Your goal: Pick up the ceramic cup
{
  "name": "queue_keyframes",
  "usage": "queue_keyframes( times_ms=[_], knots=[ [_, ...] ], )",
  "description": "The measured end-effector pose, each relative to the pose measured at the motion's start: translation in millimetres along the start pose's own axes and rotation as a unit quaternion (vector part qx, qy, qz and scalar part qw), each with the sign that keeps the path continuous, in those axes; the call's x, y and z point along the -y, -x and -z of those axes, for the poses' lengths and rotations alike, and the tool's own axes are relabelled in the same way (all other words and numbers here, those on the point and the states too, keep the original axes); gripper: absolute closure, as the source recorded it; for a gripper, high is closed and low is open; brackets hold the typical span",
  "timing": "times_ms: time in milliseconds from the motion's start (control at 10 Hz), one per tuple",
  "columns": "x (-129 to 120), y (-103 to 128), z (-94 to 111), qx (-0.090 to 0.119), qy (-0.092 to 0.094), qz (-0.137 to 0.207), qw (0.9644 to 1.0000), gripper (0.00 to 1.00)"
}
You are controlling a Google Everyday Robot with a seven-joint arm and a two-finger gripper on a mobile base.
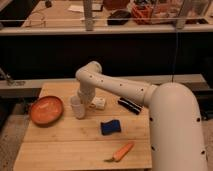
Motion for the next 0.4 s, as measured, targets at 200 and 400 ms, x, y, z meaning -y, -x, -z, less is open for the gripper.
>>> queue_keyframes(
  times_ms=[200, 400],
  knots=[
    [1, 2, 20, -0.005, 0.002, 0.001, 1.0000, 1.00],
    [2, 3, 28, -0.005, 0.001, 0.002, 1.0000, 1.00]
  ],
)
